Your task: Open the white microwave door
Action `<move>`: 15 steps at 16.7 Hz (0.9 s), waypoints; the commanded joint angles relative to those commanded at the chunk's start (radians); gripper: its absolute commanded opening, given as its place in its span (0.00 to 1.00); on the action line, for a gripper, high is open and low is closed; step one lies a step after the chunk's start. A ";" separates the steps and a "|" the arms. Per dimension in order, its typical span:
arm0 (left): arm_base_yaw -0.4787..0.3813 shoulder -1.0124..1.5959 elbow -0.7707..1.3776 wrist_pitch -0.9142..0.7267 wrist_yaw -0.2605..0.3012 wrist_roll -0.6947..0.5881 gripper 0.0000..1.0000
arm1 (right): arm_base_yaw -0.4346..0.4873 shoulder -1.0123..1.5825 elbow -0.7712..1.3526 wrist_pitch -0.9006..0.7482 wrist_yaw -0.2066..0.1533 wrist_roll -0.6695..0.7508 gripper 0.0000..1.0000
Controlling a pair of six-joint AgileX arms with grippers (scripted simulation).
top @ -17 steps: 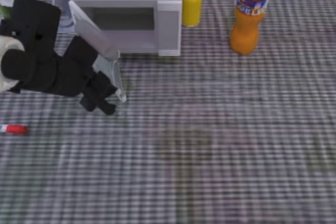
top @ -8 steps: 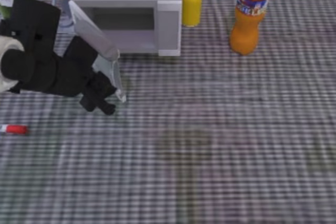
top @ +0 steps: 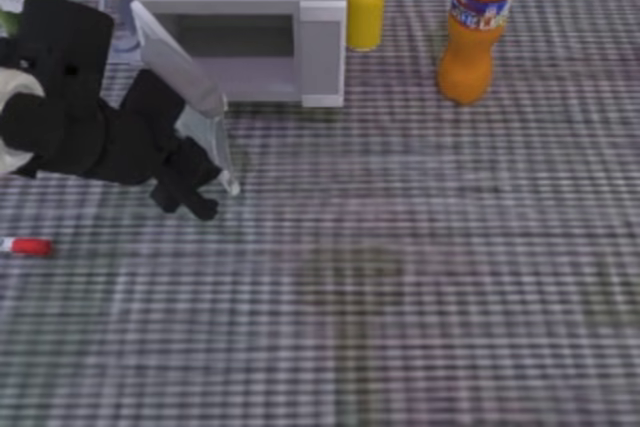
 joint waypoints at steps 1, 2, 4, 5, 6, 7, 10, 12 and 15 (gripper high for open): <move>0.005 0.000 0.001 -0.005 0.006 0.013 0.00 | 0.000 0.000 0.000 0.000 0.000 0.000 1.00; 0.011 -0.001 0.003 -0.010 0.013 0.025 0.00 | 0.000 0.000 0.000 0.000 0.000 0.000 1.00; 0.023 -0.004 0.008 -0.018 0.027 0.050 0.00 | 0.000 0.000 0.000 0.000 0.000 0.000 1.00; 0.029 -0.003 0.009 -0.025 0.033 0.063 0.00 | 0.000 0.000 0.000 0.000 0.000 0.000 1.00; 0.034 -0.002 0.008 -0.030 0.039 0.073 0.00 | 0.000 0.000 0.000 0.000 0.000 0.000 1.00; 0.036 -0.002 0.008 -0.032 0.040 0.076 0.00 | 0.000 0.000 0.000 0.000 0.000 0.000 1.00; 0.036 -0.002 0.008 -0.032 0.040 0.076 0.00 | 0.000 0.000 0.000 0.000 0.000 0.000 1.00; 0.036 -0.002 0.008 -0.032 0.040 0.076 0.00 | 0.000 0.000 0.000 0.000 0.000 0.000 1.00; 0.036 -0.002 0.008 -0.032 0.040 0.076 0.00 | 0.000 0.000 0.000 0.000 0.000 0.000 1.00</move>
